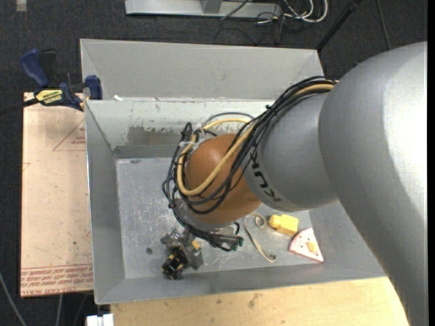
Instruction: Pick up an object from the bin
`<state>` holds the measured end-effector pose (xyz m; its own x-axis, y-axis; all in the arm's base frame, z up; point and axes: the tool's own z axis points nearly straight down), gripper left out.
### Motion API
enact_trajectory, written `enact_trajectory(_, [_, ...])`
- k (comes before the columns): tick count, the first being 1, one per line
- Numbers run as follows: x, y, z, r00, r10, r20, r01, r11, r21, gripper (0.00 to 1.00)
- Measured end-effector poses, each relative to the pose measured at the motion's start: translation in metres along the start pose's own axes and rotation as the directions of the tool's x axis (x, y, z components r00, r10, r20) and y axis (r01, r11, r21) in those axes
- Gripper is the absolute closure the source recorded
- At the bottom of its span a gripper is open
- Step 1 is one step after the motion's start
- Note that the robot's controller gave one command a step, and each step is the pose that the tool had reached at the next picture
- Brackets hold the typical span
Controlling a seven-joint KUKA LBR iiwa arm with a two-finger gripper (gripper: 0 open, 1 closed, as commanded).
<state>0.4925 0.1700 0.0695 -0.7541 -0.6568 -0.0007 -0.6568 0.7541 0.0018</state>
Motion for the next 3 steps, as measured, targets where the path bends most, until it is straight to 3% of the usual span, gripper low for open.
enact_trajectory(1, [-0.008,0.004,-0.043,1.0,-0.003,-0.006,0.003,1.0,-0.002,1.0])
enact_trajectory(2, [-0.005,-0.006,-0.061,1.0,-0.003,0.012,0.003,1.0,0.005,1.0])
enact_trajectory(3, [-0.002,-0.009,-0.049,1.0,0.001,-0.002,-0.001,1.0,0.0,1.0])
